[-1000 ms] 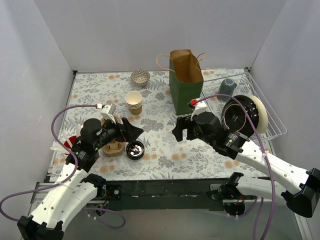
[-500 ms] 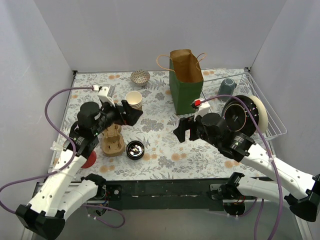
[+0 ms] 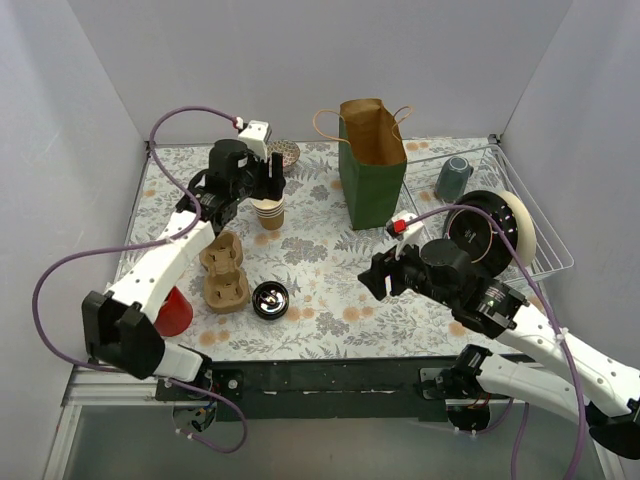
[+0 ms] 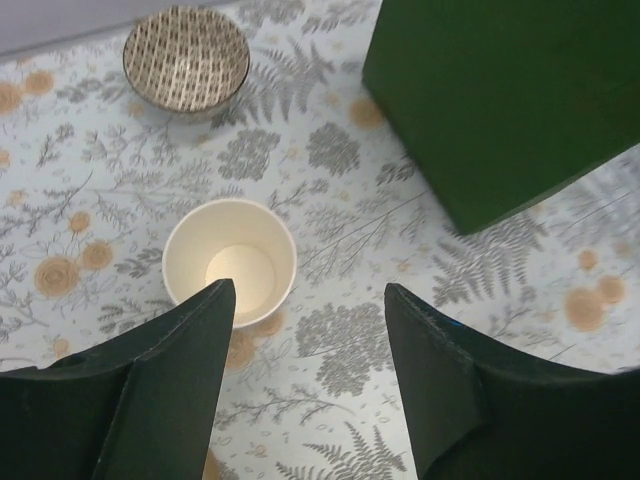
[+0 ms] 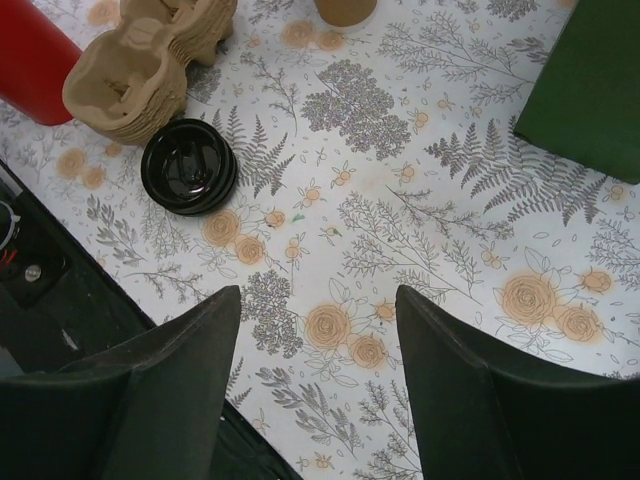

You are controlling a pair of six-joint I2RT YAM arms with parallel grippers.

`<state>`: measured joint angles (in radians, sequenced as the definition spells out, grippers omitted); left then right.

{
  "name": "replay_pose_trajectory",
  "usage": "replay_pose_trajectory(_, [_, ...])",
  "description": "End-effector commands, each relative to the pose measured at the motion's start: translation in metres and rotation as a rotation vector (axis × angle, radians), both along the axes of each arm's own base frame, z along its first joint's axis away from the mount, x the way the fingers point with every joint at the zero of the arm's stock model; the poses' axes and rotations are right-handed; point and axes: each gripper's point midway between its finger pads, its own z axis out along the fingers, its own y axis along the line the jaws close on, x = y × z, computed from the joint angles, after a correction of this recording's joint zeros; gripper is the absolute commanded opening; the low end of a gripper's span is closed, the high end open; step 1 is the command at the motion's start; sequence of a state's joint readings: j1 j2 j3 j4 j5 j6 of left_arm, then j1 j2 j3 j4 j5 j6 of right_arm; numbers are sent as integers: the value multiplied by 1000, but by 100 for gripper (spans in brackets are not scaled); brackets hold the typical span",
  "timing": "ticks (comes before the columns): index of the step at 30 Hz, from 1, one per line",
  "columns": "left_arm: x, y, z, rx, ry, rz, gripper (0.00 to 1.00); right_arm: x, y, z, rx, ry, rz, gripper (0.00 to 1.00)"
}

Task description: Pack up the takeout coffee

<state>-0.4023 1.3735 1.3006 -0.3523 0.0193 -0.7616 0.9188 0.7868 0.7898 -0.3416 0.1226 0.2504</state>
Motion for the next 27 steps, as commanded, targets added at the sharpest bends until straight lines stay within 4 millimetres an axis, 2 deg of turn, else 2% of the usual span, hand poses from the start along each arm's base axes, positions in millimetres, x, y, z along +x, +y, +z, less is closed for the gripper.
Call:
replay_pose_trajectory(1, [12, 16, -9, 131, 1, 42, 59, -5, 1, 20, 39, -95, 57, 70])
replay_pose_trajectory(5, [26, 17, -43, 211, 60, 41, 55, -6, 1, 23, 59, -117, 66, 70])
replay_pose_trajectory(6, [28, 19, -48, 227, 68, 50, 52, -6, 1, 23, 64, -124, 71, 70])
replay_pose_trajectory(9, [31, 15, -62, 242, 94, 27, 49, -7, 4, 21, 65, -120, 81, 70])
replay_pose_trajectory(22, [34, -8, -88, 212, 157, -81, 48, -6, 5, 16, 53, -116, 87, 69])
replay_pose_trajectory(27, [36, -8, -97, 224, 174, -79, 45, -5, 3, 15, 49, -118, 77, 70])
